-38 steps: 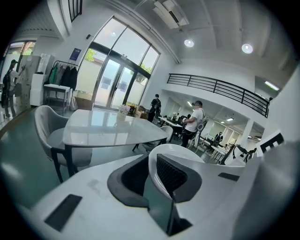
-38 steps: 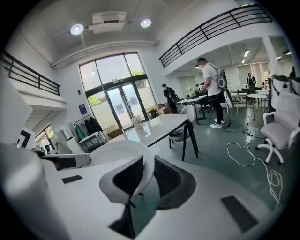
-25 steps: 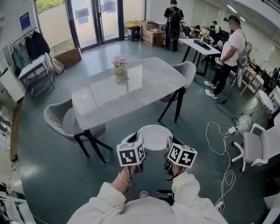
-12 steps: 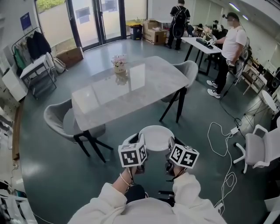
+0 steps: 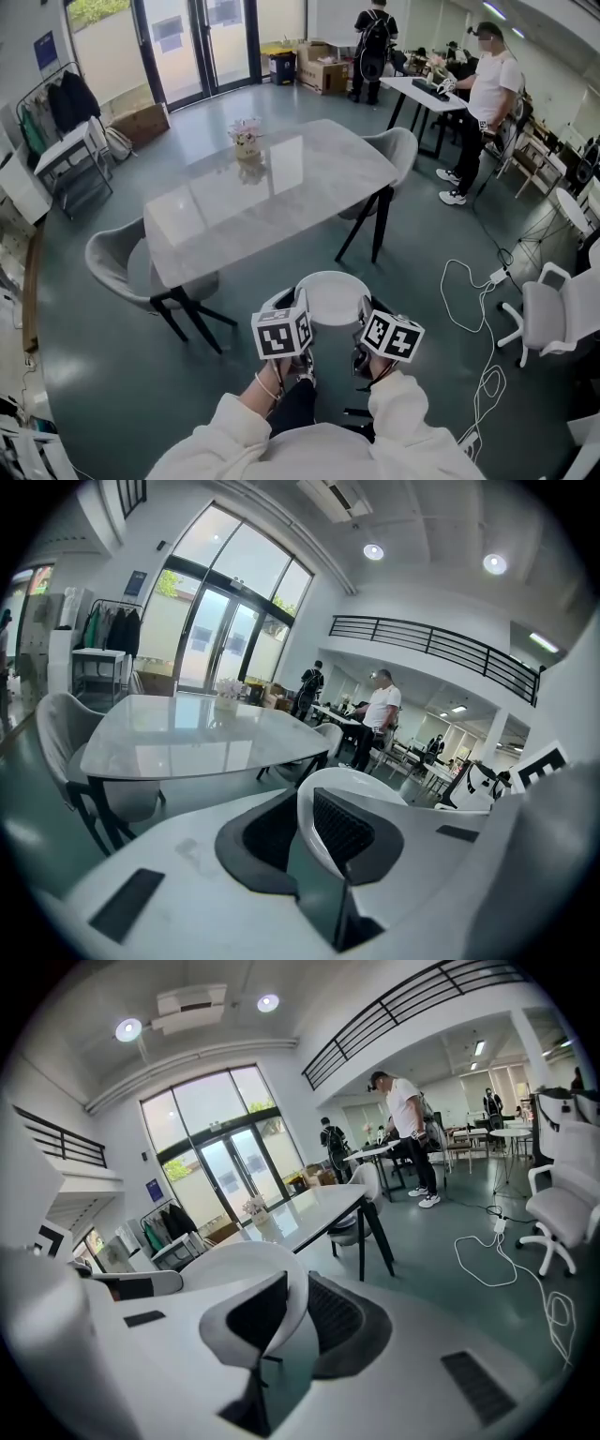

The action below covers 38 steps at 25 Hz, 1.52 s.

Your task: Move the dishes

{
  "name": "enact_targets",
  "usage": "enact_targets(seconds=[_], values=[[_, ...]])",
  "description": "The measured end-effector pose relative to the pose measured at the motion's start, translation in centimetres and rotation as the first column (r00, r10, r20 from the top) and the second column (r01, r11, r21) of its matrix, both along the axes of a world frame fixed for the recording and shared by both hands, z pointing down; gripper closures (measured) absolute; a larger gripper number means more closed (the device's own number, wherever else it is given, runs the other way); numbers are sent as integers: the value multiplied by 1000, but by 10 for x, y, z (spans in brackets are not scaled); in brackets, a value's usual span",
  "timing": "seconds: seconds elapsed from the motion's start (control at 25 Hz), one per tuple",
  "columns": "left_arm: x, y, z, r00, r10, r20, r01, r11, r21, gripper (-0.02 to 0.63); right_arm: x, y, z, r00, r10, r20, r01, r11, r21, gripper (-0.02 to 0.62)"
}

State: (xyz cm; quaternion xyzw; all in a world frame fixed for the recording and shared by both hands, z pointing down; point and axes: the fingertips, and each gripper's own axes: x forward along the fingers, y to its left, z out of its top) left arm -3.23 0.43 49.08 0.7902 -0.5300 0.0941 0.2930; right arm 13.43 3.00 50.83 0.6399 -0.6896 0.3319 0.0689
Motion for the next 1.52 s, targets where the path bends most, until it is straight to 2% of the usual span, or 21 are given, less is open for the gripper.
enact_targets(seconds=[0.2, 0.44, 1.08, 1.52], values=[[7, -18, 0, 1000, 8, -23, -8, 1000, 8, 554, 7, -16, -3, 1000, 8, -14, -7, 1000, 14, 474], [9, -48, 2, 1000, 17, -17, -16, 1000, 7, 554, 9, -45, -3, 1000, 14, -14, -14, 1000, 13, 476], [34, -165, -18, 998, 69, -11, -69, 997, 21, 554, 32, -155, -23, 998, 52, -20, -51, 998, 32, 476], [39, -244, -28, 997, 77, -9, -77, 996, 46, 554, 36, -233, -32, 998, 63, -23, -61, 997, 57, 476]])
